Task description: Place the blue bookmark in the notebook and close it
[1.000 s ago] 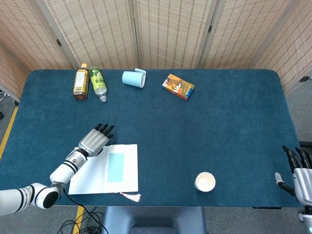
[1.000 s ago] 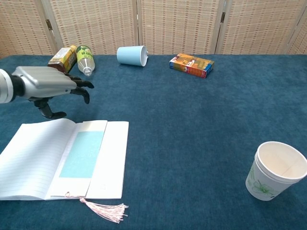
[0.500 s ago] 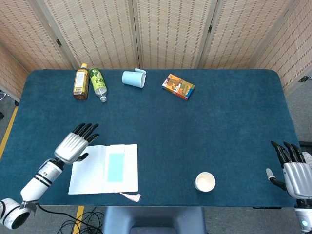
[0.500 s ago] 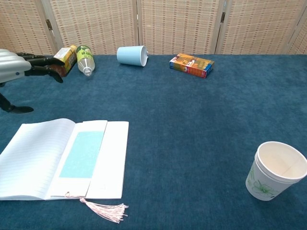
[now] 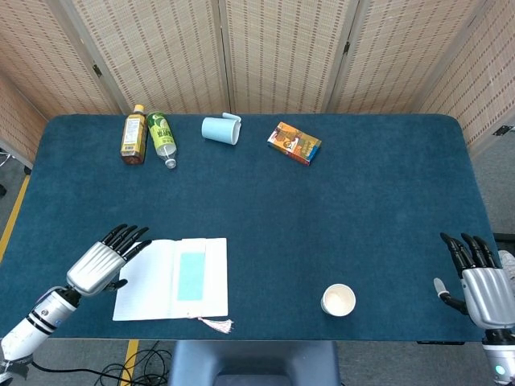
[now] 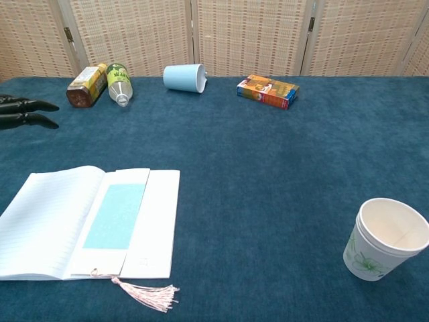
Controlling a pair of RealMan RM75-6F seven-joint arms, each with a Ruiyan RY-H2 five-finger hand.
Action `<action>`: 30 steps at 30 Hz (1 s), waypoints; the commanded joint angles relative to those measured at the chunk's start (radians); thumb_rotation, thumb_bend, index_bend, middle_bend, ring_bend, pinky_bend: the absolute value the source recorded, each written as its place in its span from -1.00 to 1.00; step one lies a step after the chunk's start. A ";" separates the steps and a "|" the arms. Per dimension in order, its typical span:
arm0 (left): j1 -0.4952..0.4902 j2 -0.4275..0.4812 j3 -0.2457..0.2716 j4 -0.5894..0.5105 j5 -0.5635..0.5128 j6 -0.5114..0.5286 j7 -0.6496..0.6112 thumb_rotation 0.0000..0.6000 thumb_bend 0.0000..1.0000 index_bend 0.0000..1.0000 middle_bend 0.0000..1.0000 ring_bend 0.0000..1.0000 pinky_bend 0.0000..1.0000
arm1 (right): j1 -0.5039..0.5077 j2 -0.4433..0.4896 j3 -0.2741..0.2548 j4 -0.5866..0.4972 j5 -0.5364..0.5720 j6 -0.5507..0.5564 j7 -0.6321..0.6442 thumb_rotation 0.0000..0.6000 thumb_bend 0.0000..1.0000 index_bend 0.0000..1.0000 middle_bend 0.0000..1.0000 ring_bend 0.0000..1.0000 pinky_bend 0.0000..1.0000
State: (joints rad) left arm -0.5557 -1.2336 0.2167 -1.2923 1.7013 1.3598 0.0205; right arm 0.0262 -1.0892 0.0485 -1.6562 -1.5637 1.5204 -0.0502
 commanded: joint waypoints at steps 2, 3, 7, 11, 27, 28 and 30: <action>0.031 0.001 0.016 0.038 0.003 -0.013 -0.032 1.00 -0.66 -0.75 -1.00 -1.00 -0.75 | 0.002 -0.003 -0.002 0.006 -0.002 -0.002 0.004 1.00 -0.40 -0.85 -0.62 -0.82 -0.79; 0.040 0.001 0.019 0.049 0.003 -0.017 -0.038 1.00 -0.66 -0.75 -1.00 -1.00 -0.75 | 0.003 -0.003 -0.002 0.008 -0.002 -0.002 0.004 1.00 -0.40 -0.85 -0.62 -0.82 -0.79; 0.067 -0.006 0.027 0.082 0.009 -0.026 -0.049 1.00 -0.66 -0.75 -1.00 -1.00 -0.75 | 0.008 -0.006 -0.003 0.011 -0.005 -0.007 0.007 1.00 -0.40 -0.85 -0.62 -0.82 -0.79; 0.095 -0.023 0.037 0.120 0.025 -0.026 -0.057 1.00 -0.66 -0.75 -1.00 -1.00 -0.75 | 0.011 -0.006 -0.006 0.010 -0.009 -0.007 0.005 1.00 -0.40 -0.85 -0.62 -0.82 -0.79; 0.162 -0.079 0.036 0.235 0.045 -0.054 -0.017 1.00 -0.66 -0.78 -1.00 -1.00 -0.76 | 0.021 -0.012 -0.008 0.007 -0.010 -0.015 0.002 1.00 -0.40 -0.85 -0.62 -0.82 -0.79; 0.164 -0.080 0.035 0.239 0.043 -0.057 -0.019 1.00 -0.66 -0.79 -1.00 -1.00 -0.76 | 0.022 -0.012 -0.008 0.007 -0.010 -0.016 0.002 1.00 -0.40 -0.85 -0.62 -0.82 -0.79; 0.170 -0.087 0.033 0.247 0.038 -0.066 -0.029 1.00 -0.66 -0.80 -1.00 -1.00 -0.76 | 0.024 -0.014 -0.008 0.008 -0.010 -0.016 0.003 1.00 -0.40 -0.85 -0.62 -0.82 -0.79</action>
State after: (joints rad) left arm -0.3887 -1.3171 0.2510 -1.0486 1.7422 1.2981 -0.0046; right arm 0.0501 -1.1032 0.0408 -1.6483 -1.5738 1.5039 -0.0467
